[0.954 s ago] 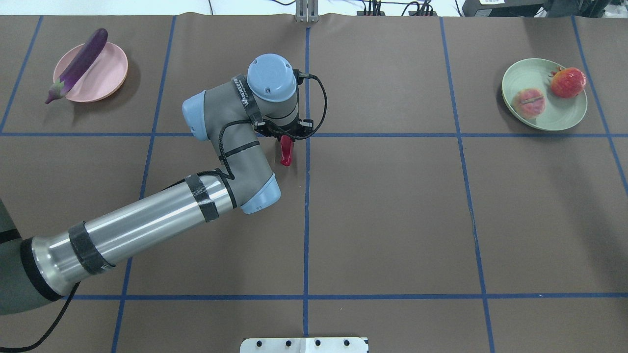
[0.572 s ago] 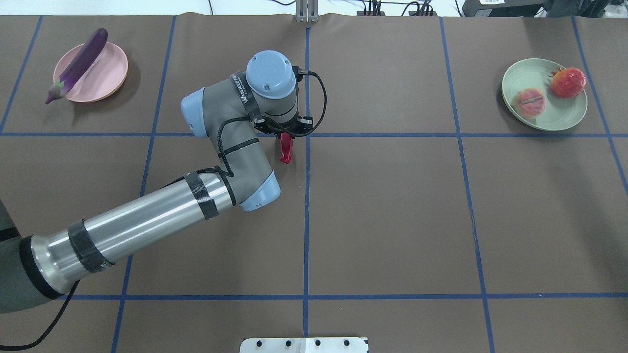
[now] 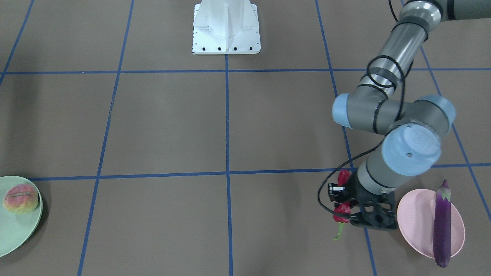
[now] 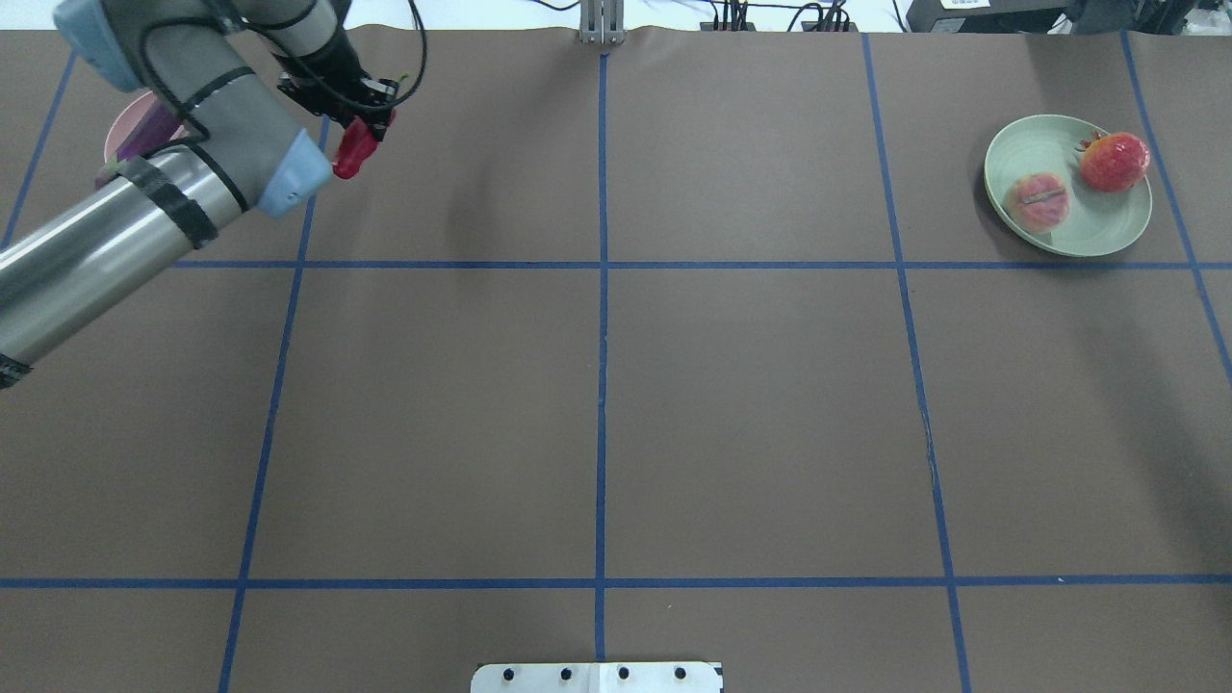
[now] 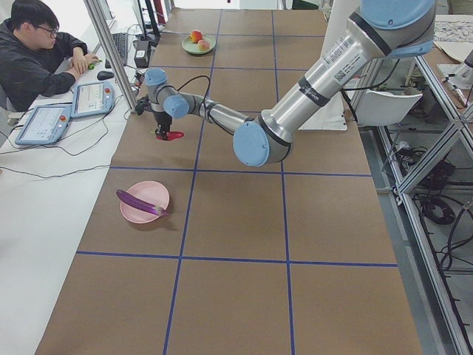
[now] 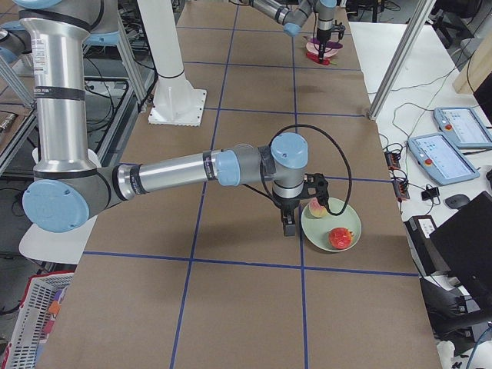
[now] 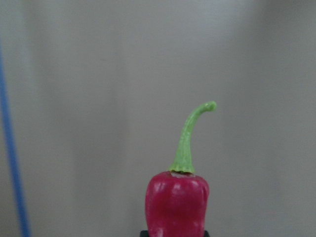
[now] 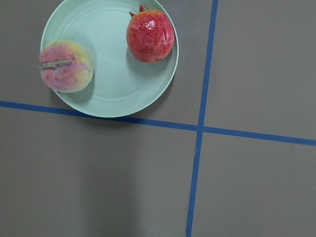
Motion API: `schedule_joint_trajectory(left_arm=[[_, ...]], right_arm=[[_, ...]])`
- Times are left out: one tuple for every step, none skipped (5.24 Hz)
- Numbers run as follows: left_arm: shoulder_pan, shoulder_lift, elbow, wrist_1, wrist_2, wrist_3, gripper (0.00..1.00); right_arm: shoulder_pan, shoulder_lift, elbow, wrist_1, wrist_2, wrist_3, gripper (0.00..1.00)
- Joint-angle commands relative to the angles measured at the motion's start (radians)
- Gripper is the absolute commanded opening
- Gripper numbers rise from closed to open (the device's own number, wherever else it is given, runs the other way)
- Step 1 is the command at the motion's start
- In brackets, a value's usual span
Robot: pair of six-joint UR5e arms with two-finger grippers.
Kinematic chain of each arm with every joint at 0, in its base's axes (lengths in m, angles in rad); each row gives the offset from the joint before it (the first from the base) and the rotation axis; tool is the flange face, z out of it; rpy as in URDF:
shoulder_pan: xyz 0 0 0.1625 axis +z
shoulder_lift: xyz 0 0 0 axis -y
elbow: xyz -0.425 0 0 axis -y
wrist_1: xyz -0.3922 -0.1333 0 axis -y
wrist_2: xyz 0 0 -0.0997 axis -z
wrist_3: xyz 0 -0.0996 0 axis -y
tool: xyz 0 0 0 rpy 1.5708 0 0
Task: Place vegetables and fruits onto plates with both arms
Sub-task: 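Carry the chili pepper to the pink plate and release it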
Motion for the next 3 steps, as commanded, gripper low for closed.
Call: schedule_joint_trajectory(left_arm=[[-0.069, 0.148, 0.025, -0.041, 0.055, 0.202, 0.0], [-0.066, 0.179, 0.088, -0.147, 0.135, 0.202, 0.23], [-0.065, 0.178, 0.114, -0.181, 0.149, 0.19, 0.99]], right_arm=[[-0.002, 0.0, -0.001, 0.0, 0.0, 0.0, 1.0], [-0.005, 0.0, 0.001, 0.0, 0.0, 0.0, 1.0], [-0.007, 0.002, 0.001, 0.0, 0.0, 0.0, 1.0]])
